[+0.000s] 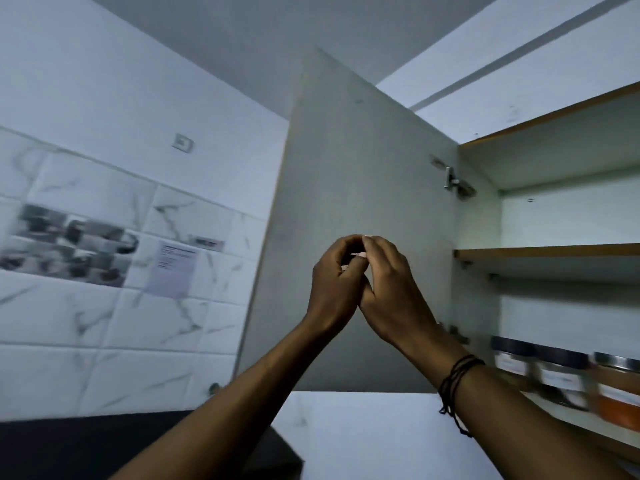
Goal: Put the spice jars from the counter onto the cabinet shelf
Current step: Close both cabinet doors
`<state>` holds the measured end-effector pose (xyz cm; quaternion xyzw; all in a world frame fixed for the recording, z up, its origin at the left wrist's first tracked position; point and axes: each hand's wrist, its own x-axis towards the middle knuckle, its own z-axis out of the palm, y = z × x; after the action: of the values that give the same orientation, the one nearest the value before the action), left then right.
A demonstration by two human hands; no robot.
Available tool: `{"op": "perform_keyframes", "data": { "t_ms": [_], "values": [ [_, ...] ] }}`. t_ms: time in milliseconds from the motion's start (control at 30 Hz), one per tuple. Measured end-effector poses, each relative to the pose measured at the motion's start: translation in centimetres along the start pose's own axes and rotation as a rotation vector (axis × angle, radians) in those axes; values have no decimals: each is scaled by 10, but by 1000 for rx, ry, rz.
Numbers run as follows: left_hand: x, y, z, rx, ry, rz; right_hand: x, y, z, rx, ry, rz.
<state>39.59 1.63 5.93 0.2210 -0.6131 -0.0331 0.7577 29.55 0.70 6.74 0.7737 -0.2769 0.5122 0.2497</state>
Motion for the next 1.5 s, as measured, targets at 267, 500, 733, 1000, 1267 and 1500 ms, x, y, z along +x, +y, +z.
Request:
{"op": "perform_keyframes", "data": {
  "t_ms": [267, 500, 733, 1000, 1267, 1500],
  "values": [
    [25, -9, -95, 408, 156, 163, 32, -66, 58, 227, -12, -29],
    [32, -21, -126, 557, 122, 58, 43, -81, 81, 157, -73, 14],
    [28, -22, -126, 199, -56, -231, 43, -81, 81, 117, -156, 36],
    [-1, 25, -98, 27, -13, -59, 21, -76, 42, 223, 5, 11],
    [-43, 87, -13, -295, -182, -29, -30, -51, -50, 471, 204, 66],
    [-80, 123, 108, -417, -377, 10, -75, 3, -155, 556, 297, 166]
  ]
}}
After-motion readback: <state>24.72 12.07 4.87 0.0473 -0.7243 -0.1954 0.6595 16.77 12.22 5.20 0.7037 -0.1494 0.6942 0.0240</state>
